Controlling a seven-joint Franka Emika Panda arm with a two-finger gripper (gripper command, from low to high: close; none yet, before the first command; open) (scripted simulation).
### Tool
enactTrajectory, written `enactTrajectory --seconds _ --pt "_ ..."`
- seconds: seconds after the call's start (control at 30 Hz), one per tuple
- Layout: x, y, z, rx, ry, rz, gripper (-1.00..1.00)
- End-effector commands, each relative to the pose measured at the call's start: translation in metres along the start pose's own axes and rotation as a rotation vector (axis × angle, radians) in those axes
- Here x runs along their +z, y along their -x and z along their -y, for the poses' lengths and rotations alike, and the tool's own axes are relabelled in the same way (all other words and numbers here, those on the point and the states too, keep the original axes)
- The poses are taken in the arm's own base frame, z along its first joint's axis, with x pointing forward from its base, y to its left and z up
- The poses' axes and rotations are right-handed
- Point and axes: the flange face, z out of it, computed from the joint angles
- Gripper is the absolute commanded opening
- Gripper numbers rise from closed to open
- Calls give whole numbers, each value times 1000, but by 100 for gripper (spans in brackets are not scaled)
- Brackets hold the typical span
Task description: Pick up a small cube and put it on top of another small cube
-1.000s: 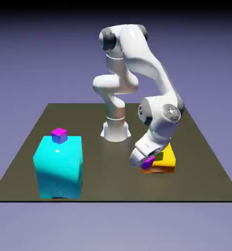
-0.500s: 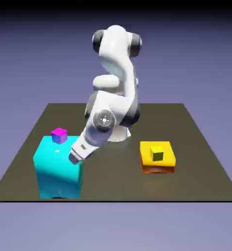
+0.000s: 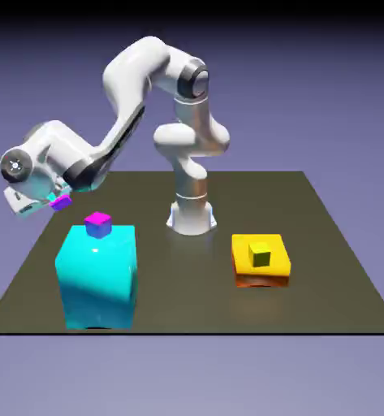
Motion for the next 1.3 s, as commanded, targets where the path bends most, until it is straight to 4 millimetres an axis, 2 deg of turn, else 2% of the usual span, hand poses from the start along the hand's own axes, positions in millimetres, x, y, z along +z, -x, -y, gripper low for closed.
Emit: enactTrajectory --seconds 0.0,0.23,0.5,1.03,1.1,1.13,1.27 --pt "8 0 -2 39 -21 -18 -100" --pt "58 4 -9 334 -188 -120 -100" --pt "108 17 -7 710 -404 -187 -100" --pt "194 67 13 1550 -864 -146 -100" --pt "217 74 3 1641 -905 -112 -100" --pt "217 74 3 1641 -905 -112 -100" --pt "250 41 19 1639 -908 -111 -100"
